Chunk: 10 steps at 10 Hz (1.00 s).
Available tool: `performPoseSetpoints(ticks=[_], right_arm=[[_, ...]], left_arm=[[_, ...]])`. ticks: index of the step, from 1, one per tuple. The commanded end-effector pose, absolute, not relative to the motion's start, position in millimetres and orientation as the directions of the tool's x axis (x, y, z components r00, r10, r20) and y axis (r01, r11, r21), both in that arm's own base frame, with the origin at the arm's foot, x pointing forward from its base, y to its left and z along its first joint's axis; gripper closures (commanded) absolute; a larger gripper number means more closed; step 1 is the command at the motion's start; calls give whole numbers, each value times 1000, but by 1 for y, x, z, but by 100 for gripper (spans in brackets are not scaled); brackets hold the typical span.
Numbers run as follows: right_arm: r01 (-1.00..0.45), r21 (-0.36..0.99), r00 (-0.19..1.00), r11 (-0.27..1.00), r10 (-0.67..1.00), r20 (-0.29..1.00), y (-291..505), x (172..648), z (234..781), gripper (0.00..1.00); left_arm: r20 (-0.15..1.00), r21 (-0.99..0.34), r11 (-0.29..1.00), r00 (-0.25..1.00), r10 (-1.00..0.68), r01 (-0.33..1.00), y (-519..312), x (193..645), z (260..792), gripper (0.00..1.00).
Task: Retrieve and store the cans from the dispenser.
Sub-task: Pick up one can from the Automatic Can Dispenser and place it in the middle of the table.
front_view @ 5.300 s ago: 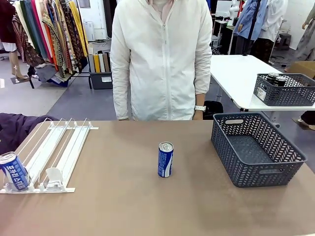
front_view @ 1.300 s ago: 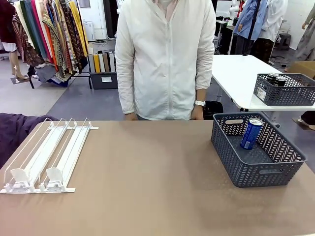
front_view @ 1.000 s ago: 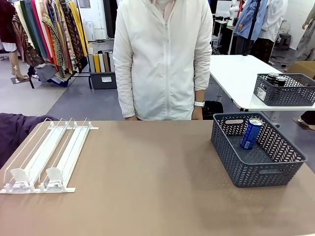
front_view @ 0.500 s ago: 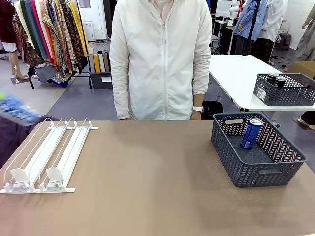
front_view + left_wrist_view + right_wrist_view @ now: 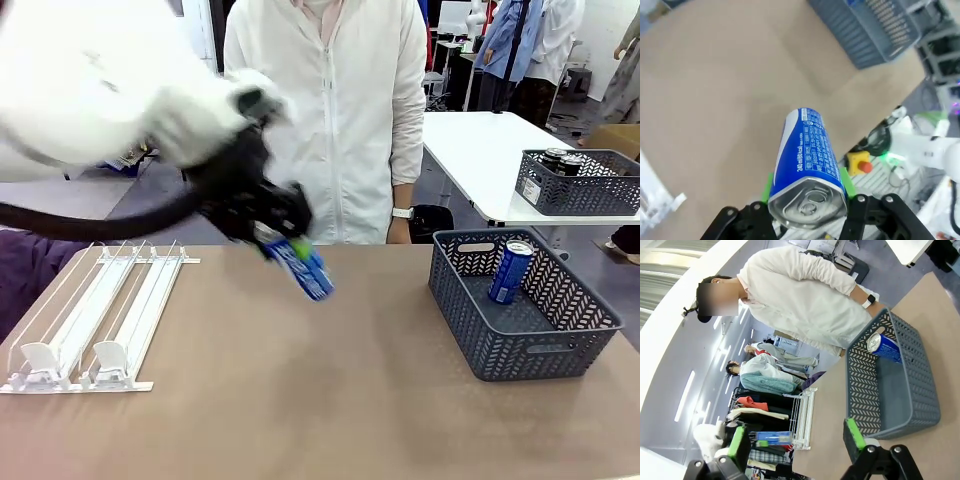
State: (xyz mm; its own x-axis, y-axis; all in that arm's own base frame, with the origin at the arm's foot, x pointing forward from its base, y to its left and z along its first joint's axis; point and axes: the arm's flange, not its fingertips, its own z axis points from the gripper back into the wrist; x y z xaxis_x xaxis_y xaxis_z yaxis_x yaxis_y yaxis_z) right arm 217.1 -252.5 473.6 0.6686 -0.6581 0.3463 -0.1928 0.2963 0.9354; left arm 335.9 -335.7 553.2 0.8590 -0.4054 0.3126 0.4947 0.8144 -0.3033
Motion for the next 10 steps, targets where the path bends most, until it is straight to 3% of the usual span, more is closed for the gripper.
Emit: performPoseSetpoints(ticks=[1, 3, 5, 10], right_arm=[[-215, 935, 654, 281, -670, 352, -252, 219, 476, 0], [-215, 935, 654, 281, -670, 352, -252, 219, 476, 0], [-215, 935, 654, 281, -670, 352, -252, 219, 476, 0], [-215, 935, 654, 281, -670, 352, -252, 219, 476, 0]], left_arm=[[270, -113, 845, 834, -481, 523, -372, 365, 534, 100], [217, 58, 778, 753, -621, 626, -410, 374, 492, 100], [168, 118, 732, 713, -680, 671, -408, 397, 476, 100], [49, 45, 731, 729, -682, 681, -418, 428, 418, 100]])
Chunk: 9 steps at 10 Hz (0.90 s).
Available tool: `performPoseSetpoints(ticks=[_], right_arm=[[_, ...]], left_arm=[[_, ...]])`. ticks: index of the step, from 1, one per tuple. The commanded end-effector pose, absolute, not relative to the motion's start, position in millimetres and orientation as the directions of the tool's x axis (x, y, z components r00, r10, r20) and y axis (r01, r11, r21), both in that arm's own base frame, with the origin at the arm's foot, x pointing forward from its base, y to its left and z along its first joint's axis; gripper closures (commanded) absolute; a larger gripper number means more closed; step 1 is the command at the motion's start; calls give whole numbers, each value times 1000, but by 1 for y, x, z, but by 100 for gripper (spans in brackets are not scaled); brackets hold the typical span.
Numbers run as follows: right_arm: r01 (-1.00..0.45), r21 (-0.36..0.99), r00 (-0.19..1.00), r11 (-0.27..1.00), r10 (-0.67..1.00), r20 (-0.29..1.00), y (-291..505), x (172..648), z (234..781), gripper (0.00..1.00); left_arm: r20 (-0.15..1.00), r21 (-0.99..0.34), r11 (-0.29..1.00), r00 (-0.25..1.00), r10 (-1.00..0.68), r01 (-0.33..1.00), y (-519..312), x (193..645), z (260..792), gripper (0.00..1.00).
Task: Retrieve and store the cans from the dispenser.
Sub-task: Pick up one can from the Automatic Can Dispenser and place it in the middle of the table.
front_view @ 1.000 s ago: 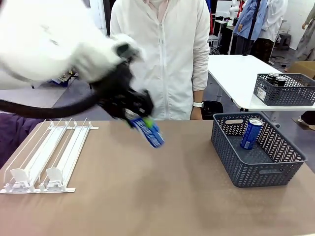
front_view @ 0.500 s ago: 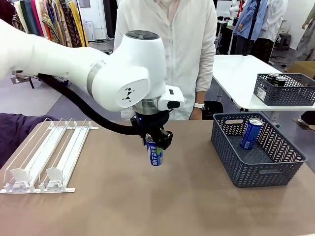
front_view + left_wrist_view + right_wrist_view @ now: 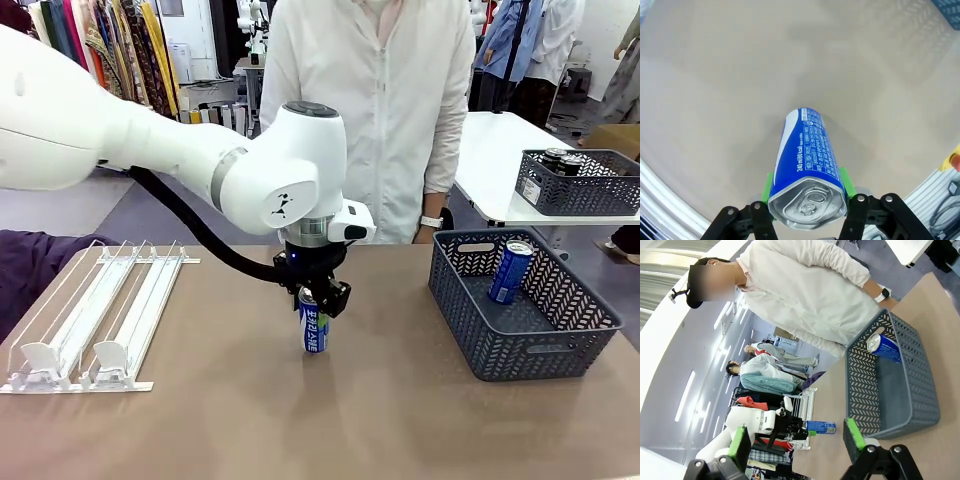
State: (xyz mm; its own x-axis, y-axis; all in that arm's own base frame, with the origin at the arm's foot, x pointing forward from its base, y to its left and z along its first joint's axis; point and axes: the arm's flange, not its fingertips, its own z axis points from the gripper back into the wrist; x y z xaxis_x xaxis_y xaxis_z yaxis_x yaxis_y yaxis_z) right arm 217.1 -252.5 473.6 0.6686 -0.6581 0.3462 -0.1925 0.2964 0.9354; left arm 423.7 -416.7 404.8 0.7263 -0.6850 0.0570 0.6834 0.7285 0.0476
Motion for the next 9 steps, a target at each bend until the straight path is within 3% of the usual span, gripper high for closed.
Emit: performPoseSetpoints(ticks=[1, 3, 4, 5, 9], right_arm=[[-215, 935, 654, 281, -670, 352, -252, 219, 476, 0], [-215, 935, 654, 281, -670, 352, -252, 219, 476, 0], [-215, 935, 654, 281, -670, 352, -252, 219, 476, 0], [-215, 935, 654, 281, -670, 352, -252, 219, 476, 0], [-215, 935, 654, 281, -670, 352, -252, 219, 476, 0]], left_arm=[[46, 34, 731, 730, -682, 681, -419, 427, 417, 100], [30, 2, 730, 729, -683, 684, -418, 429, 415, 98], [37, -4, 733, 732, -680, 681, -417, 431, 416, 40], [41, -7, 735, 735, -677, 678, -416, 430, 418, 0], [116, -19, 785, 781, -613, 619, -397, 421, 442, 0]])
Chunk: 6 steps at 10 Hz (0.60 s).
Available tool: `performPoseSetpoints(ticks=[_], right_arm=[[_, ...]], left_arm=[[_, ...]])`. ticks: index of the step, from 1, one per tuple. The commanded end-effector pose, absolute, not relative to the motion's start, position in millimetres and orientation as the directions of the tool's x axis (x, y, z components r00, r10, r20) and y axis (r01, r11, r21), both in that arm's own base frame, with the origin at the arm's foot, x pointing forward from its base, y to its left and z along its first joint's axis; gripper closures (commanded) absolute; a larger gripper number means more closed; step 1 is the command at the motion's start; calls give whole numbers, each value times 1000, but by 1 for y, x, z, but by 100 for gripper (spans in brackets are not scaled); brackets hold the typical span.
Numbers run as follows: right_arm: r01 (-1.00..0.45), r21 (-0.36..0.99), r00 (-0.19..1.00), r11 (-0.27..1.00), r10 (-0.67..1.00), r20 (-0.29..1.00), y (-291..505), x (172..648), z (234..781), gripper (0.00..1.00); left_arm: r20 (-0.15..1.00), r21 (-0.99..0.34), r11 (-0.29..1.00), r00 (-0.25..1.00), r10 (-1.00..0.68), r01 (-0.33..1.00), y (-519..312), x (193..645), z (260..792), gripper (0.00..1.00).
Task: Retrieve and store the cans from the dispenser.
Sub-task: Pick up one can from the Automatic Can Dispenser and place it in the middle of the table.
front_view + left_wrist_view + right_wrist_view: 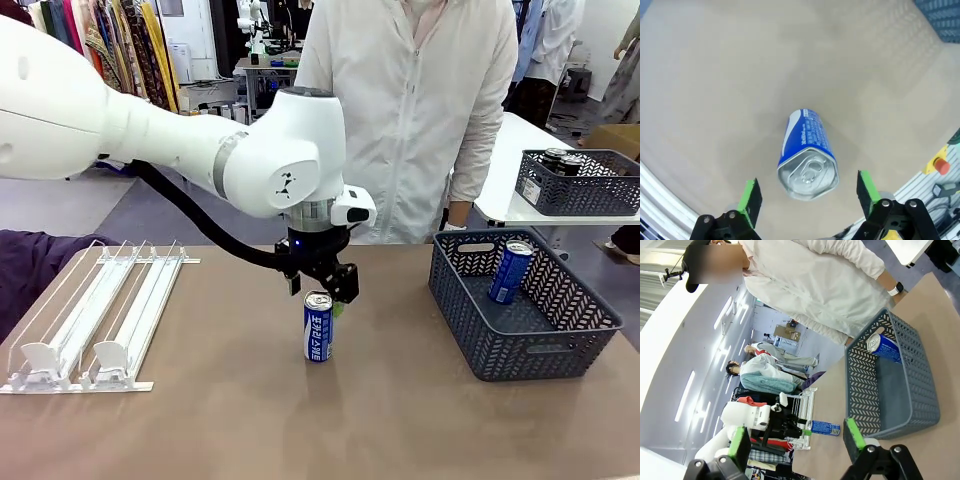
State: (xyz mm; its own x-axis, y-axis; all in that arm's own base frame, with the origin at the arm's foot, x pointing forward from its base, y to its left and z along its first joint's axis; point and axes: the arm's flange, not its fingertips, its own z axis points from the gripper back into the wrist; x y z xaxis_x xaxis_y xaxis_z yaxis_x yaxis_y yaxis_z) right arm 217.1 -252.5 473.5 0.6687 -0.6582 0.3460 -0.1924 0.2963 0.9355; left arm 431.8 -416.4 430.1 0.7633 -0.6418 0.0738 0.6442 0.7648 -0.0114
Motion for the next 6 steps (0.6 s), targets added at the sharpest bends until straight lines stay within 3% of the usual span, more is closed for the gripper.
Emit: performPoseSetpoints(ticks=[1, 3, 6], right_arm=[[-215, 935, 654, 281, -670, 352, -252, 219, 476, 0], [-215, 935, 654, 281, -670, 352, -252, 219, 476, 0], [-215, 935, 654, 281, -670, 352, -252, 219, 476, 0]], left_arm=[[163, -45, 807, 801, -576, 589, -379, 411, 460, 0], [197, -159, 850, 860, -471, 502, -318, 386, 507, 0], [280, -559, 723, 913, -296, 405, -190, 370, 561, 0]])
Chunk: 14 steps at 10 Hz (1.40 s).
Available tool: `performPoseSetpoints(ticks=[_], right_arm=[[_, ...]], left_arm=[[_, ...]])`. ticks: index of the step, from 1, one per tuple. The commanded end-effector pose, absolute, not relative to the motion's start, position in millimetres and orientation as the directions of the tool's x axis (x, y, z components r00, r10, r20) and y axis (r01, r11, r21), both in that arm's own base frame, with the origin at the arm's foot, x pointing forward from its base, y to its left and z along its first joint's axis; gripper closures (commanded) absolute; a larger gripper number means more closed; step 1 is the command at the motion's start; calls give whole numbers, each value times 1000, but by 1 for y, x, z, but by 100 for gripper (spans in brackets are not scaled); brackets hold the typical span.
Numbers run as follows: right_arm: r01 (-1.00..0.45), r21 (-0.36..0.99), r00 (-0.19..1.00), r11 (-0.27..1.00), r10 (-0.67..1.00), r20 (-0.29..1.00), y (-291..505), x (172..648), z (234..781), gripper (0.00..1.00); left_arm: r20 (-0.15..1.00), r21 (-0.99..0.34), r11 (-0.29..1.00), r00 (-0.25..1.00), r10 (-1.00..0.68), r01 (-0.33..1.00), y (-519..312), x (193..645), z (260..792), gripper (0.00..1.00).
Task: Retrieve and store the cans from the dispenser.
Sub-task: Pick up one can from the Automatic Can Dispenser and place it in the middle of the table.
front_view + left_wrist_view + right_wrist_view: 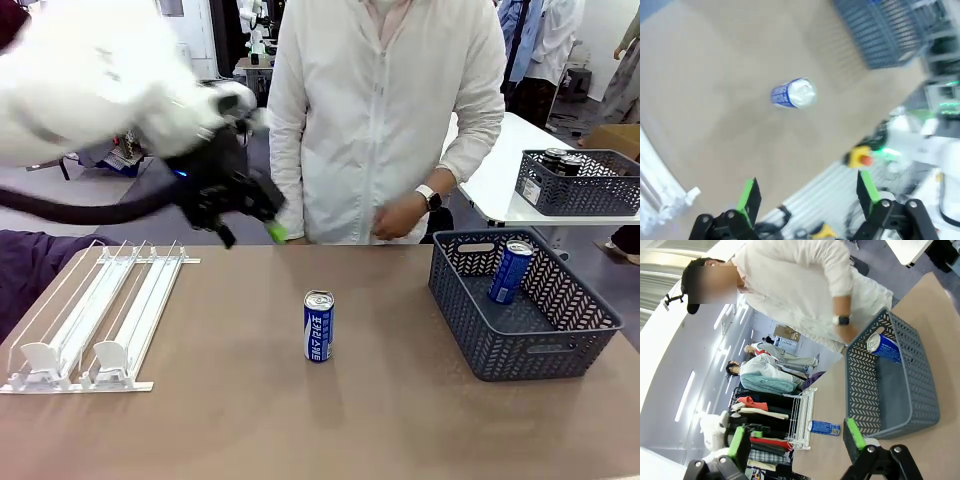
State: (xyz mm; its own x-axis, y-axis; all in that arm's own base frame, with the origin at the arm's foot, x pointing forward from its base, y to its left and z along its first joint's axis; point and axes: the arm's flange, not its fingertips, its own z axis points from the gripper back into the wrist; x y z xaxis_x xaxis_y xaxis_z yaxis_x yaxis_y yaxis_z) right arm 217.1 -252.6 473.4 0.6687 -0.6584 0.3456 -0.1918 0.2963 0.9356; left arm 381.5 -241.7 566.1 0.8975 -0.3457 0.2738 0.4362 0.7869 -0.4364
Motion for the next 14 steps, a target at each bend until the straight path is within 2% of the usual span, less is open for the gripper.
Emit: performPoseSetpoints(ticks=[1, 2, 4, 7, 8, 9, 14], right_arm=[[-215, 935, 654, 281, -670, 352, -252, 219, 476, 0], [-215, 935, 654, 281, -670, 352, -252, 219, 476, 0], [-215, 935, 654, 281, -670, 352, -252, 219, 476, 0], [-215, 935, 654, 281, -670, 352, -252, 219, 476, 0], [-215, 935, 654, 281, -670, 352, -252, 219, 476, 0], [-215, 935, 654, 281, -670, 352, -252, 219, 476, 0], [-215, 935, 654, 281, -670, 352, -252, 219, 476, 0]], left_arm=[[304, -686, 644, 937, -171, 339, -127, 366, 570, 0], [311, -766, 582, 950, -38, 273, -71, 364, 568, 0], [229, -917, 367, 960, 160, 158, 36, 353, 539, 0], [104, -990, 115, 960, 259, 76, 119, 327, 473, 0], [97, -992, 99, 970, 224, 76, 130, 325, 460, 0], [123, -980, 182, 955, 270, 75, 123, 315, 488, 0], [123, -980, 182, 955, 270, 75, 123, 315, 488, 0]])
